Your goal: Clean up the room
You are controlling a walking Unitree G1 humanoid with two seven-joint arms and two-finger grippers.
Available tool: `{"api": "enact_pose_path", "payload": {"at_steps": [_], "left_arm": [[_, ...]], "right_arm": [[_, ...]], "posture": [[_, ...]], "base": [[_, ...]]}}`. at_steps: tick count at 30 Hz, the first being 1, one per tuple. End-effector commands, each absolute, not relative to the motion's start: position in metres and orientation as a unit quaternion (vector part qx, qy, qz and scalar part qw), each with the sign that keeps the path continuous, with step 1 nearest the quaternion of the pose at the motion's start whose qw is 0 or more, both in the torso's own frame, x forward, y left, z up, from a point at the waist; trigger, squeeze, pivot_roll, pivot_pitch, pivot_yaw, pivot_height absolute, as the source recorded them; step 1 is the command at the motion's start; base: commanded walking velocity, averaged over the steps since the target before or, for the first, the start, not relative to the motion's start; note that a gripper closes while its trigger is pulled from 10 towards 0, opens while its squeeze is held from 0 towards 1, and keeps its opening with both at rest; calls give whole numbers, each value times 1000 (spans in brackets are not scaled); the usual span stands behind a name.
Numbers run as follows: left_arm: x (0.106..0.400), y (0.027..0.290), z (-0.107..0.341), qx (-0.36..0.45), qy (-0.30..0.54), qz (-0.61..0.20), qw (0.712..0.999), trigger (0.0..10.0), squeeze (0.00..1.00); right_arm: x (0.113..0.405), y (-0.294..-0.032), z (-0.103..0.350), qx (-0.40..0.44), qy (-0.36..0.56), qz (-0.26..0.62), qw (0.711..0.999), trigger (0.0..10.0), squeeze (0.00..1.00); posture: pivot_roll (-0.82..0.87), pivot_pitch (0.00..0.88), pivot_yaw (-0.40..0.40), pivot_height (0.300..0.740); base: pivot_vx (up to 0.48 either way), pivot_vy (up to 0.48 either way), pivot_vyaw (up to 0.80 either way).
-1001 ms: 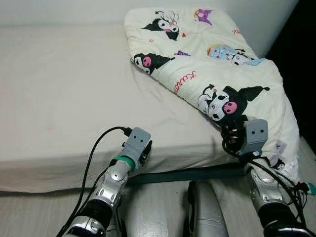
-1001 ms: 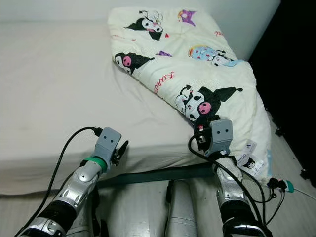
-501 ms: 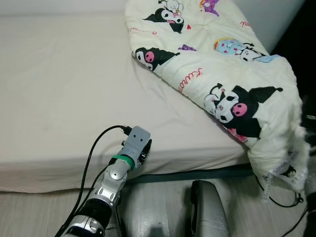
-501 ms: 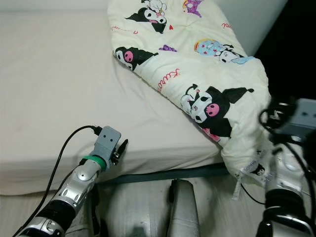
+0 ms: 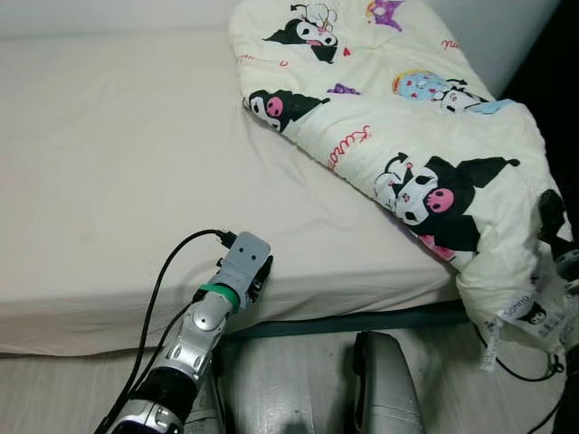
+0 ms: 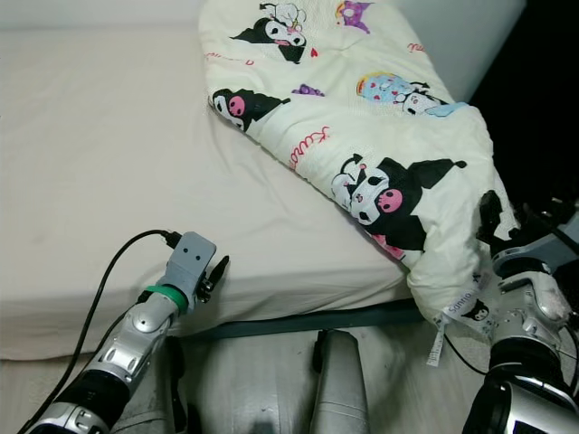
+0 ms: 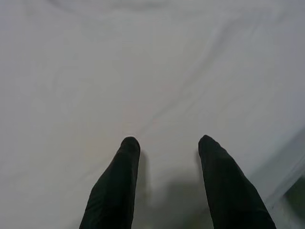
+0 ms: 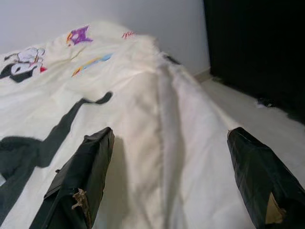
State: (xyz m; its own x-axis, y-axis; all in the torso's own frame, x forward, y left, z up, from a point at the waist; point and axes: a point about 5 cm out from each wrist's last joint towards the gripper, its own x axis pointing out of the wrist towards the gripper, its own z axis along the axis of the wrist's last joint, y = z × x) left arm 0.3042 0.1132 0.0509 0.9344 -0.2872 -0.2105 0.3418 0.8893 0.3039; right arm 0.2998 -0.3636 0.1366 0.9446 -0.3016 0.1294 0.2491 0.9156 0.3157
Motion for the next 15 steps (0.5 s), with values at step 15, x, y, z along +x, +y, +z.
{"api": "enact_pose_path", "payload": {"at_steps": [15], "left_arm": [[302, 120, 54, 181, 86, -158, 967, 10000, 0]], "right_arm": [[324, -318, 123, 211, -10, 59, 976, 10000, 0]], "posture": [[35, 59, 97, 535]], "base": [[0, 0, 0]]}}
